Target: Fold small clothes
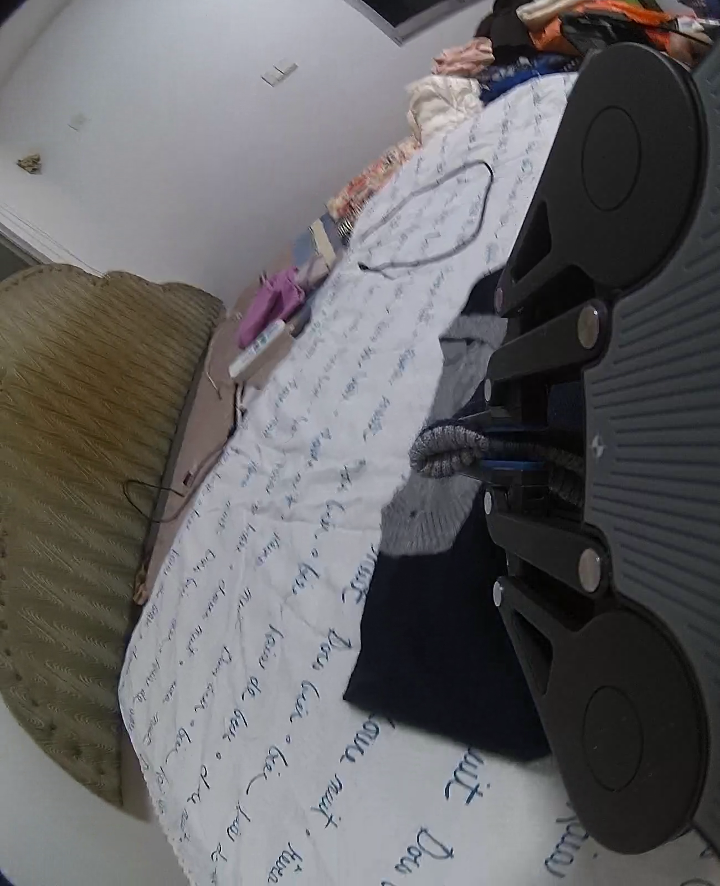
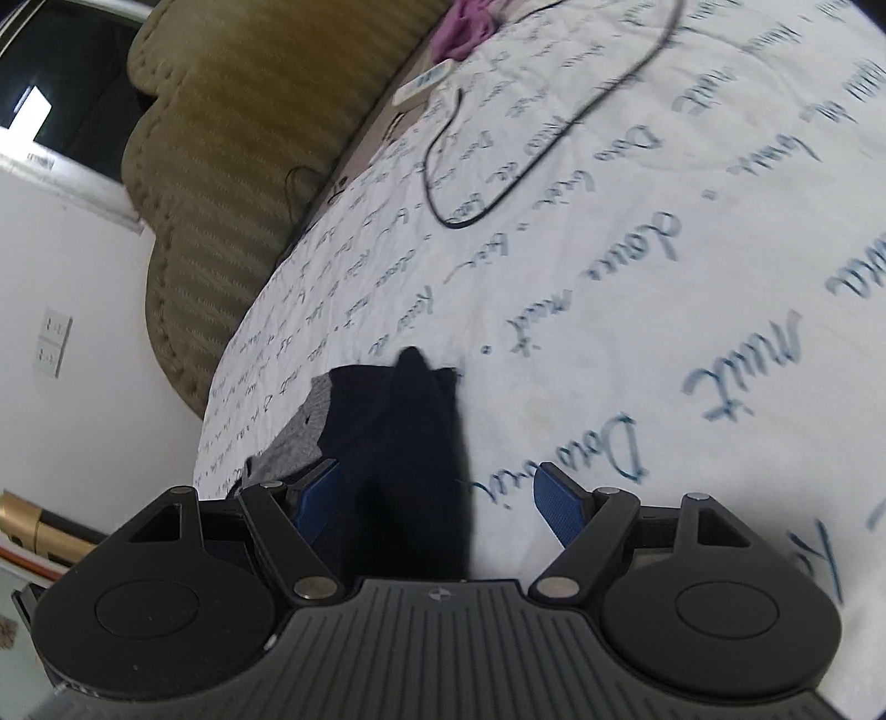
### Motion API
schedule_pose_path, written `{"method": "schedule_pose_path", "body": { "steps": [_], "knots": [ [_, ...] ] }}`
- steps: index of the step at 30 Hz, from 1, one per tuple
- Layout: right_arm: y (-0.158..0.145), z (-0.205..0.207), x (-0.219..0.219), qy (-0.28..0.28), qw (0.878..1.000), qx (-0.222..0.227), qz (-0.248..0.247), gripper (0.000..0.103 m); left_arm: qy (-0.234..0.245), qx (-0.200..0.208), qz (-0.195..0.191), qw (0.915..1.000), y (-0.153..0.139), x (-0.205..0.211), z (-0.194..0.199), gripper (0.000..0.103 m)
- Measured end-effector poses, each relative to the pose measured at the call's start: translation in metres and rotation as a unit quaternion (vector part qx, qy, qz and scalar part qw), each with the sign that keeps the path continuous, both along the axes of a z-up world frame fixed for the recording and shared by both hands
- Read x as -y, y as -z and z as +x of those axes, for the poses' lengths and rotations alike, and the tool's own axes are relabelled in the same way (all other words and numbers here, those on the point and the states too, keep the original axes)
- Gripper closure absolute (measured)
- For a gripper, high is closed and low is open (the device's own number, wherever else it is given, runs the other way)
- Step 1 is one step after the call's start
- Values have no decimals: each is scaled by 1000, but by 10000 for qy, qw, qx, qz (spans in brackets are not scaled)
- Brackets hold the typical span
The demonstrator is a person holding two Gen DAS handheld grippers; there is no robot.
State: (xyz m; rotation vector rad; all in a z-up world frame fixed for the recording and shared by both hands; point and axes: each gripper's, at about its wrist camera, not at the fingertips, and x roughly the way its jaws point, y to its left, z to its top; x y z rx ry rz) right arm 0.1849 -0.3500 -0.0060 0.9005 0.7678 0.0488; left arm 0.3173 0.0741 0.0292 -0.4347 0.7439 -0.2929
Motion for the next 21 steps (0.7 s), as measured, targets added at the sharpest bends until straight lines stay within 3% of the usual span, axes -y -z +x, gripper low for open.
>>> {"method": "schedule_pose_path", "body": {
  "steps": [5, 8, 12, 14, 15, 16, 20, 21],
  "knots": [
    [2, 19, -7, -171, 9997, -90, -123, 29, -120, -85, -82, 9999, 7, -4, 8, 94],
    [2, 22, -8, -224, 9996, -5, -174, 42, -169, -41, -72, 9998, 5, -7, 7, 94],
    [3, 29, -15, -390, 9987, -86, -332, 43, -229, -16, 164, 9996, -2, -11, 11, 94],
    [1, 33, -23, -532, 9973, -37, -497, 59, -255, -113, 360, 9990, 1, -12, 14, 94],
    [0, 35, -25, -581, 9969, -33, -539, 77, -265, -171, 477, 9984, 4, -12, 16, 94],
    [-1, 37, -26, -596, 9965, -55, -581, 83, -305, -191, 602, 9975, 5, -12, 16, 94],
    [-13, 36, -23, -385, 9965, 251, -700, 88, -369, -57, 893, 9953, 6, -11, 12, 94],
    [-9, 39, -22, -403, 9962, 114, -763, 89, -373, -149, 1063, 9935, 11, -9, 15, 94]
  ]
}}
